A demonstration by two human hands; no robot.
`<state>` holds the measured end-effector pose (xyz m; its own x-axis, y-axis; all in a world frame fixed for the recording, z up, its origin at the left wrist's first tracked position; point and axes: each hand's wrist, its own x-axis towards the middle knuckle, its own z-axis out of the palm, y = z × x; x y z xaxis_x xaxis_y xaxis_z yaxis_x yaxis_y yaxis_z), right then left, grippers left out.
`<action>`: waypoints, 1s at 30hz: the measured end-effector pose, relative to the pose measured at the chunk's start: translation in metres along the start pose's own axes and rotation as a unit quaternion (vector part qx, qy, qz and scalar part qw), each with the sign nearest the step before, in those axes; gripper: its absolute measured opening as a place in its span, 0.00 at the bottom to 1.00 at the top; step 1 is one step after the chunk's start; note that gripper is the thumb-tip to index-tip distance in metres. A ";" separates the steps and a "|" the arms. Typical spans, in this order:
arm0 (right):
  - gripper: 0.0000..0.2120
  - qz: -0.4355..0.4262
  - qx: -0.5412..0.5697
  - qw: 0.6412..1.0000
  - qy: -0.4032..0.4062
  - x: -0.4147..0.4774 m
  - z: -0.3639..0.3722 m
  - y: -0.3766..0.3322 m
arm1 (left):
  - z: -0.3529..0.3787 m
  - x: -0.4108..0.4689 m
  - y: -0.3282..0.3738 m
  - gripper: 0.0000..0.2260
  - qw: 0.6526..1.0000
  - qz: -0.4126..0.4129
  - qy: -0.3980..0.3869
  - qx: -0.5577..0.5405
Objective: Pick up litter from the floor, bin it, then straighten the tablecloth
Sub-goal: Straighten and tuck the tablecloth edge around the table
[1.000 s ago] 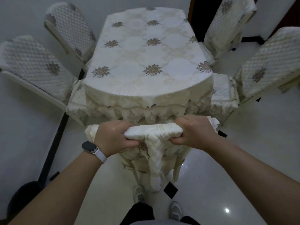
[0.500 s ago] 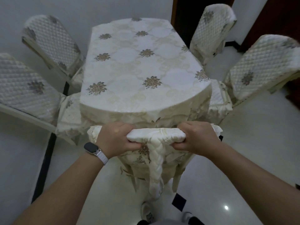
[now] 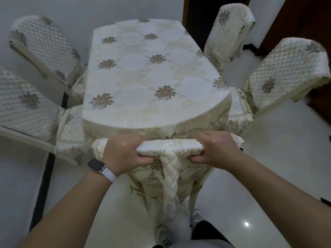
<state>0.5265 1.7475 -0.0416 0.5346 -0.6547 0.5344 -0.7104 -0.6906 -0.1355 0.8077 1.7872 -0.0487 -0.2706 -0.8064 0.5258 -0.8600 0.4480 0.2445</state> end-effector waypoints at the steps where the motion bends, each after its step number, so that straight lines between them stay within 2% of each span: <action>1: 0.21 -0.007 0.007 1.000 0.006 0.002 0.000 0.002 | 0.001 0.001 0.000 0.20 1.000 -0.001 0.002 0.001; 6: 0.29 -0.030 0.031 0.999 0.002 0.011 0.001 0.011 | 0.007 0.002 0.003 0.21 0.999 -0.031 -0.008 0.019; 8: 0.27 -0.034 0.040 0.999 -0.002 0.015 0.002 0.019 | 0.010 0.004 0.005 0.21 0.999 -0.045 -0.007 0.028; 12: 0.15 -0.055 0.024 0.998 -0.023 0.021 0.005 0.040 | 0.016 0.013 0.010 0.21 0.998 -0.050 0.002 0.033; 17: 0.20 -0.057 0.019 0.997 -0.046 0.028 0.009 0.063 | 0.024 0.025 0.019 0.18 0.998 -0.048 0.015 0.038; 21: 0.20 -0.048 0.031 0.997 -0.048 0.035 0.009 0.072 | 0.030 0.033 0.018 0.19 0.997 -0.051 0.027 0.051; 30: 0.22 -0.038 0.013 0.999 -0.024 0.040 0.022 0.065 | 0.029 0.045 -0.002 0.18 0.997 0.006 0.054 0.056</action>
<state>0.5118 1.6696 -0.0471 0.6082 -0.6133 0.5039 -0.6547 -0.7465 -0.1184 0.7850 1.7392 -0.0492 -0.2372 -0.7523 0.6146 -0.9016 0.4061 0.1490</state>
